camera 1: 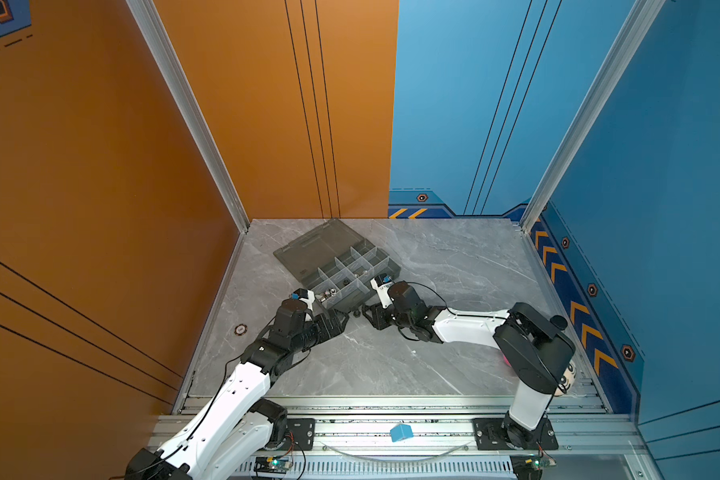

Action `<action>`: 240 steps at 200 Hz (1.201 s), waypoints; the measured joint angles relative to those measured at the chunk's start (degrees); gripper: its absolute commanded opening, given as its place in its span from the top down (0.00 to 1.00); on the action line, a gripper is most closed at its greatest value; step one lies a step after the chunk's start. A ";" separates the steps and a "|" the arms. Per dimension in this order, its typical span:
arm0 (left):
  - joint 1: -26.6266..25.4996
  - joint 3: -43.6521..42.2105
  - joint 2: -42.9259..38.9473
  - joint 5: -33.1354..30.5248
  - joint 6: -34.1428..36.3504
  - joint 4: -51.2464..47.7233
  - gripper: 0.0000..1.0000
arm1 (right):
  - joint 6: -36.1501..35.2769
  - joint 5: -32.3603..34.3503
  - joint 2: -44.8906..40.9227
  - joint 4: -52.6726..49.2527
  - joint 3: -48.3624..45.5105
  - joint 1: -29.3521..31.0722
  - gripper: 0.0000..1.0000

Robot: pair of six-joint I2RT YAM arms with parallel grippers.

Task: Sort the screws and nuts into containers
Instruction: 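Lower the right gripper around a black bolt head near the box edge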

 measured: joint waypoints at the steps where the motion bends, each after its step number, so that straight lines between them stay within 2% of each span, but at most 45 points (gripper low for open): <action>1: 0.07 -0.04 -0.02 0.07 0.00 -0.02 0.02 | 0.11 0.07 0.07 0.04 0.00 0.02 0.61; 99: 2.71 -1.44 0.72 3.39 -0.24 0.26 0.02 | 3.93 0.81 5.35 5.05 0.26 2.08 0.64; 159: 3.04 -1.44 2.05 4.09 -0.24 1.03 0.02 | 5.20 1.14 8.33 7.58 1.09 2.05 0.69; 240: 3.04 -1.44 2.56 4.42 -0.24 1.51 0.02 | 5.22 1.18 10.10 9.09 2.75 1.99 0.70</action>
